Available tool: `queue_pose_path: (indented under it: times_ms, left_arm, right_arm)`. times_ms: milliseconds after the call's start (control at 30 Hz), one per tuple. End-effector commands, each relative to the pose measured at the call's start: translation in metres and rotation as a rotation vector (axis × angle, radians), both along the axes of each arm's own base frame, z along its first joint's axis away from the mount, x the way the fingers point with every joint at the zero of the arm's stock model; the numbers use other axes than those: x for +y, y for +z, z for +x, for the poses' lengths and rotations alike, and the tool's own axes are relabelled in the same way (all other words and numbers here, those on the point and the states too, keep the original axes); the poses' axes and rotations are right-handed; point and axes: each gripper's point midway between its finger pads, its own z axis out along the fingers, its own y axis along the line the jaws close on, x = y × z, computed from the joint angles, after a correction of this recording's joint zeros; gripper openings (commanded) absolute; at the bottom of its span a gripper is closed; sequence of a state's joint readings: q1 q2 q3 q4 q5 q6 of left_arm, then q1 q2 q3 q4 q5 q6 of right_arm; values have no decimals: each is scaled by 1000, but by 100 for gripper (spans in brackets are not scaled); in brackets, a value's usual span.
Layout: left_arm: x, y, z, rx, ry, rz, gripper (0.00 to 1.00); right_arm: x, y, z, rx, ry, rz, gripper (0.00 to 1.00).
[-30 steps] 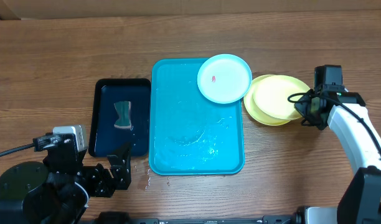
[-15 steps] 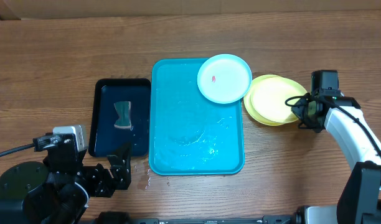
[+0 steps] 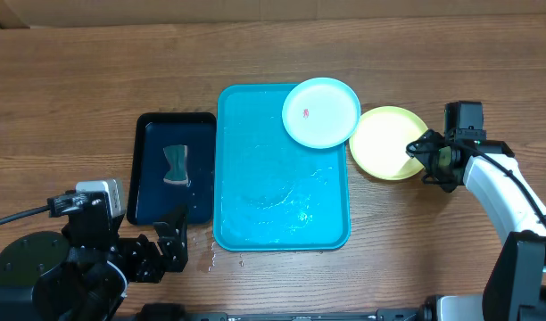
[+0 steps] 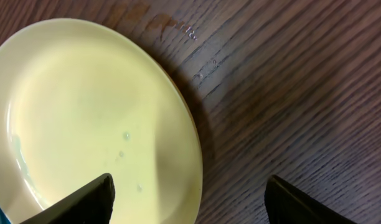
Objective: Clean dirty plates on tray and stack at the side
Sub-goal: 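Swing the yellow plate right and stack it on the other yellow plate, then release the plate and grip the white plate rim with right gripper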
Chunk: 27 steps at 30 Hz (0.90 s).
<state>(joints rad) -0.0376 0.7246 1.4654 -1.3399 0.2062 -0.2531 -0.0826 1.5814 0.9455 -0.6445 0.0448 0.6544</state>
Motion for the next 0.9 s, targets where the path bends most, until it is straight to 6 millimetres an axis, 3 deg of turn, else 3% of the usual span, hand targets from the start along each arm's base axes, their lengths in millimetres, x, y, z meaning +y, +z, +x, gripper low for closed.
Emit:
queue_pose_path:
  times_ms: [0,167,300,367,467,533,733,867]
  left_arm:
    - [-1,3,0,-10,-4,-1,100]
    - [-1,3,0,-10,-4,-1,100]
    - [-1,3,0,-10,-4,-1,100]
    - [-1,3,0,-10,-4,-1,100]
    - [-1,3,0,-10,-4,-1,100]
    - [-1,3,0,-10,-4,-1,100]
    - [-1,3,0,-10,-4,-1,100]
    - [-1,3,0,-10,-4,-1,100]
  right_arm:
    - [13,0,2,-12,104,39,79]
    - [28,1,4,-25,207,78,79]
    - [45,6,16,-80,309,52,76]
    - [62,11,25,-124,408,26,70]
    - [89,19,37,-197,540,-14,49]
    - [101,24,45,-240,579,-42,42]
    - [125,46,70,-380,607,-166,40]
    - [129,58,82,-448,587,-217,47]
